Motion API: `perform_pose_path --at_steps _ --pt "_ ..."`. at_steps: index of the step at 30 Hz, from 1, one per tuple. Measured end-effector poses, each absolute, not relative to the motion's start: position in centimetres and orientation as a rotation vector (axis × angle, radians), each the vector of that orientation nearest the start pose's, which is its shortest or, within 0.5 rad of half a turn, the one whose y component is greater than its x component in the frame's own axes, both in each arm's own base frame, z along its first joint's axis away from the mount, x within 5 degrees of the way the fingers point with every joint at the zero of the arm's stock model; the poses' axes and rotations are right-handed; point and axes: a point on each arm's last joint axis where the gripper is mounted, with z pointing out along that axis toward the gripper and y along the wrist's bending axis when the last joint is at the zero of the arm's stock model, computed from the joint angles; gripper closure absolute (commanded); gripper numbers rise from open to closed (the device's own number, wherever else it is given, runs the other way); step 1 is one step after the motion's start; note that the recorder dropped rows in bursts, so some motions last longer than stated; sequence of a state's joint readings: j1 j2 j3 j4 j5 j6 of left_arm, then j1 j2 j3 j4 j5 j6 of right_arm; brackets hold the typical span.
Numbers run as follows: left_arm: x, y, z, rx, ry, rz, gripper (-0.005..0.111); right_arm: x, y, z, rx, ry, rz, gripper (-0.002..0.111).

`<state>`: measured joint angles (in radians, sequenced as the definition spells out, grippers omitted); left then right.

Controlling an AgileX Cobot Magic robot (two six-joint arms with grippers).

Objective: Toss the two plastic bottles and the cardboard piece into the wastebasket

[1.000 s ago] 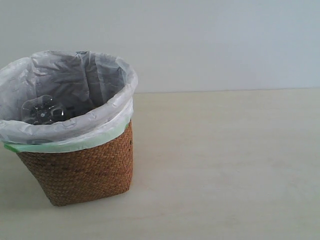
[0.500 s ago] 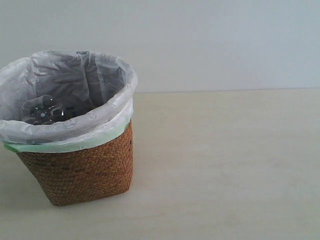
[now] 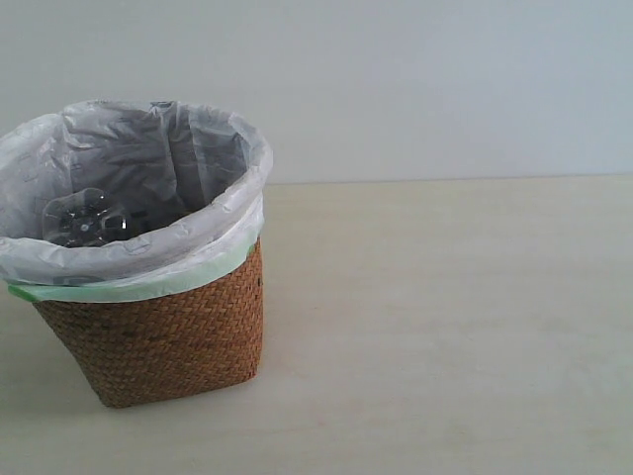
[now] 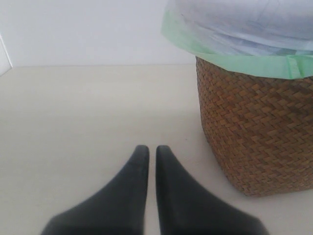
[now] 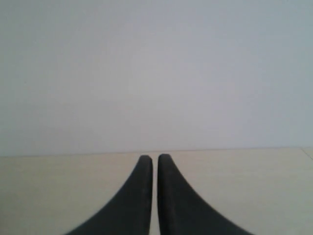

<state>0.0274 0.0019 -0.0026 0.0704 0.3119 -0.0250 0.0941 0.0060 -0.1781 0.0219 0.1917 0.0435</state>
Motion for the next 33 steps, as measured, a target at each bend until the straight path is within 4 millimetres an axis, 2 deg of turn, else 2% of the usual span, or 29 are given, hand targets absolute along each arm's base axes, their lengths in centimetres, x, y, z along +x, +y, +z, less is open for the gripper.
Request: perform_pose_path --at_steps 8,9,12,17,33 --pt "5.4 0.3 18.6 -0.002 1.795 0.069 0.102 5.3 0.4 22.4 -0.073 1.565 0.06 0.108" --pt "5.4 0.3 18.6 -0.002 1.795 0.069 0.102 5.5 0.4 21.3 -0.077 1.592 0.056 0.108" --pt "5.4 0.3 18.6 -0.002 1.795 0.069 0.102 5.6 0.4 20.1 -0.082 1.629 0.051 0.108" --pt "5.4 0.3 18.6 -0.002 1.795 0.069 0.102 5.5 0.3 18.7 -0.085 1.782 0.036 0.108" --pt "5.4 0.3 18.6 -0.002 1.795 0.069 0.102 5.4 0.3 18.3 -0.075 1.816 0.043 0.108"
